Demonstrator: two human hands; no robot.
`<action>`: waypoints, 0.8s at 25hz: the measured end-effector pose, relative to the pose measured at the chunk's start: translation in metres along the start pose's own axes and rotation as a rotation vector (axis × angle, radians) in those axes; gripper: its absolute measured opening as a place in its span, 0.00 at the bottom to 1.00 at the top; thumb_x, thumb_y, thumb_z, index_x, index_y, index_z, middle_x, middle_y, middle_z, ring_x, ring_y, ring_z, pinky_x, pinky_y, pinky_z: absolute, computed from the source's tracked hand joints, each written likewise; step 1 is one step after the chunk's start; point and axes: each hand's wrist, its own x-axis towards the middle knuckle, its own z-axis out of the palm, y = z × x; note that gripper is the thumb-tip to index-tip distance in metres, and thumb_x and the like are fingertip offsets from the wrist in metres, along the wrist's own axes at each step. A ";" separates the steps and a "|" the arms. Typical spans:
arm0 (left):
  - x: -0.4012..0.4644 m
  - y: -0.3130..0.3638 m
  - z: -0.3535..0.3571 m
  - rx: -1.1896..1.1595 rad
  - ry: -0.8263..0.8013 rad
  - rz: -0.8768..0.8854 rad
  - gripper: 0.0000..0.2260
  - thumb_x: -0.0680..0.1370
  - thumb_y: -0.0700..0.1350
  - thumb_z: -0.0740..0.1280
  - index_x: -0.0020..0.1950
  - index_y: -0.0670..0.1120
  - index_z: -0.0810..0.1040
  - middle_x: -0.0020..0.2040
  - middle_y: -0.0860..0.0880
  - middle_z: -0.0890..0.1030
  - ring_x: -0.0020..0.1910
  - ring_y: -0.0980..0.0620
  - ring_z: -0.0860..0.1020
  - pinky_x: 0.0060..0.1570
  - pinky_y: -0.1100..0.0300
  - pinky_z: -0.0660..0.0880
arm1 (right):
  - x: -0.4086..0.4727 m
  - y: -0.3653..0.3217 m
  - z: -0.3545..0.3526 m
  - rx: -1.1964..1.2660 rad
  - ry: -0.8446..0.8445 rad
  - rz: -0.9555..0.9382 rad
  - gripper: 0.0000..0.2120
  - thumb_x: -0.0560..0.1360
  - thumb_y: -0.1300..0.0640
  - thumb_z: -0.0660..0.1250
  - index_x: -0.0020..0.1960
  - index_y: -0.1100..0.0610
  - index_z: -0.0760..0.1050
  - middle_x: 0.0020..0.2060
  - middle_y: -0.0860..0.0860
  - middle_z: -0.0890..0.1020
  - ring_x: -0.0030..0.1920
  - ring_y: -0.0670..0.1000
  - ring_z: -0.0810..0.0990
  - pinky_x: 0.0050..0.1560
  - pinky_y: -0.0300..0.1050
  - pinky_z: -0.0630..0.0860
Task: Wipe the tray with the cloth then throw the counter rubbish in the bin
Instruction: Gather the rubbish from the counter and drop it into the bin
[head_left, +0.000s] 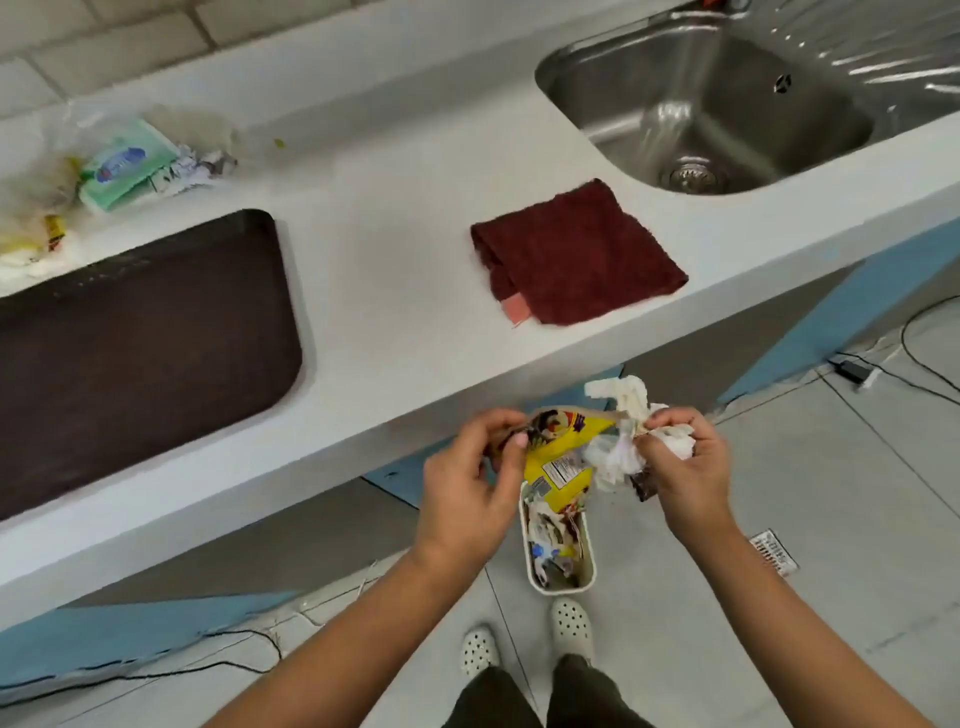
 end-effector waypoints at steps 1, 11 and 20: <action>-0.010 -0.018 0.006 0.061 -0.055 -0.026 0.07 0.76 0.44 0.64 0.50 0.56 0.76 0.38 0.66 0.79 0.37 0.69 0.76 0.37 0.78 0.68 | -0.008 0.017 -0.004 -0.017 0.053 0.031 0.19 0.67 0.76 0.64 0.32 0.52 0.73 0.29 0.39 0.79 0.25 0.39 0.74 0.22 0.31 0.69; -0.064 -0.195 0.076 0.324 -0.438 -0.482 0.11 0.79 0.38 0.61 0.58 0.47 0.77 0.54 0.50 0.80 0.50 0.51 0.79 0.50 0.63 0.76 | -0.041 0.223 -0.026 -0.100 0.424 0.388 0.17 0.71 0.72 0.66 0.40 0.50 0.73 0.40 0.50 0.78 0.41 0.53 0.77 0.36 0.39 0.76; -0.057 -0.319 0.160 0.492 -0.461 -0.483 0.12 0.77 0.32 0.58 0.55 0.43 0.76 0.52 0.45 0.80 0.50 0.45 0.78 0.47 0.62 0.71 | -0.024 0.367 -0.046 -0.326 0.227 0.607 0.14 0.69 0.70 0.64 0.42 0.50 0.74 0.42 0.53 0.78 0.41 0.51 0.76 0.35 0.32 0.71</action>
